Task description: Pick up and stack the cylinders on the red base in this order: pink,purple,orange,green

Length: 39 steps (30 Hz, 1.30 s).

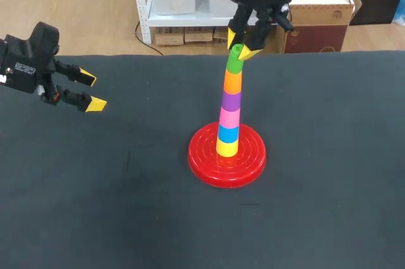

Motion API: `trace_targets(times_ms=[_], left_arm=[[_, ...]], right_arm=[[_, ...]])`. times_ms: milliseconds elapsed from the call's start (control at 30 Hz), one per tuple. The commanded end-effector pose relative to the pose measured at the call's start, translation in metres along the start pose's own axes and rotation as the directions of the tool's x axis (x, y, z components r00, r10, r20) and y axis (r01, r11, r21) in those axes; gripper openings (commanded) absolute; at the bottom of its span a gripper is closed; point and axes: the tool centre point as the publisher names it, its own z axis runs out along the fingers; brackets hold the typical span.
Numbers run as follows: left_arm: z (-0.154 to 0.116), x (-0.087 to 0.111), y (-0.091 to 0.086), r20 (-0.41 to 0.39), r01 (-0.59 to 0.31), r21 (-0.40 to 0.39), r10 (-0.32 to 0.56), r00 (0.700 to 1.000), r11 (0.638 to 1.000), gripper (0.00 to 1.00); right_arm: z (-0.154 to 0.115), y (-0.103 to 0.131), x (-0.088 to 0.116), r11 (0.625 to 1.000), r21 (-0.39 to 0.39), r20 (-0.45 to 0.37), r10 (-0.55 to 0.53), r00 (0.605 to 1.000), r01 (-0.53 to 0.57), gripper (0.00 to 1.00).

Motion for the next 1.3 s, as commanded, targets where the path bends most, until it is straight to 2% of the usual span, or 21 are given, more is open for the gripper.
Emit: trace_targets(times_ms=[33,233,500,700,933,1133,1300], left_arm=[[0.0,0.002,0.001,0.003,-0.003,0.0,0.003,1.0,1.0,1.0],[0.0,0.002,0.001,0.003,-0.003,0.0,0.003,1.0,1.0,1.0],[0.0,0.002,0.001,0.003,-0.003,0.0,0.003,1.0,1.0,1.0],[0.0,0.002,0.001,0.003,-0.003,0.0,0.003,1.0,1.0,1.0],[0.0,0.002,0.001,0.003,-0.003,0.0,0.003,1.0,1.0,1.0],[0.0,0.002,0.001,0.003,-0.003,0.0,0.003,1.0,1.0,1.0],[0.0,0.002,0.001,0.003,-0.003,0.0,0.003,1.0,1.0,1.0]], right_arm=[[0.011,-0.008,0.0,0.999,-0.047,-0.013,-0.01,1.0,0.009,0.0],[0.014,-0.013,-0.002,0.996,-0.088,-0.029,-0.033,0.999,0.031,0.0],[0.018,-0.019,0.002,0.988,-0.149,0.001,-0.044,0.999,0.043,0.0],[0.011,-0.022,0.001,0.979,-0.19,-0.001,-0.081,0.997,0.079,0.0],[0.008,-0.024,-0.002,0.951,-0.285,-0.016,-0.132,0.991,0.122,0.0],[0.01,-0.02,-0.004,0.928,-0.352,-0.078,-0.159,0.984,0.122,0.0],[0.016,-0.011,-0.005,0.93,-0.356,-0.127,-0.146,0.981,0.092,0.0]])
